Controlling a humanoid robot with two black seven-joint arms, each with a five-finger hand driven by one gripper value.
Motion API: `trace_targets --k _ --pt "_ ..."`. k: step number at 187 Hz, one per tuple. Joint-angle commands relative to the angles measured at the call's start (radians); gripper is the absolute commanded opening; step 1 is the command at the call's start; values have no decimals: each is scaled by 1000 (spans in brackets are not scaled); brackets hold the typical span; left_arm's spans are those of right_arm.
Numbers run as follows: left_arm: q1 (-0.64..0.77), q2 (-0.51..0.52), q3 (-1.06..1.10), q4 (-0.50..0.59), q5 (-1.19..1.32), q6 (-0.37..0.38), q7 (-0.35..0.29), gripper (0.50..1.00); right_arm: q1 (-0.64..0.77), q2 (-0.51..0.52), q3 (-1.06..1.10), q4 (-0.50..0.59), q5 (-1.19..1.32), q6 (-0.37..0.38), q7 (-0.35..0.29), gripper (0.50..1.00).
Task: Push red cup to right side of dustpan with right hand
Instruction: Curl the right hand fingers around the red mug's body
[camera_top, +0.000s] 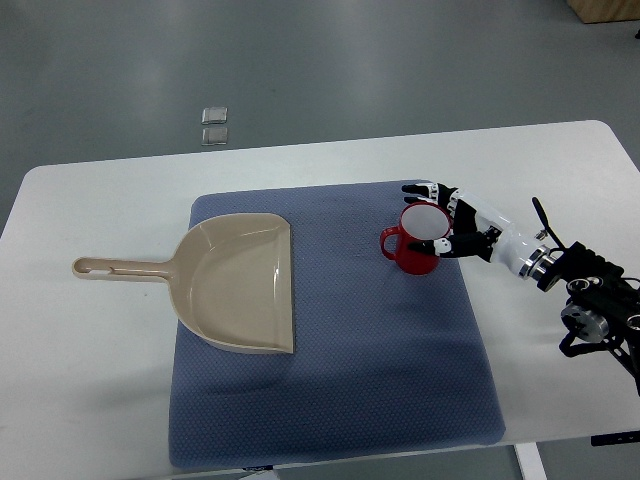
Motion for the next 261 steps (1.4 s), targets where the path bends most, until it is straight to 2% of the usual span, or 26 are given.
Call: trace_targets --k 1,144,261 --pt "0 0 0 0 1 0 -1 1000 0 11 0 -14 0 0 0 934" --pt "0 0 0 0 1 0 -1 1000 -11 67 -29 -37 2 -52 0 932" --pt "0 0 -2 0 0 0 -1 1000 4 66 -18 -41 15 -52 0 932"
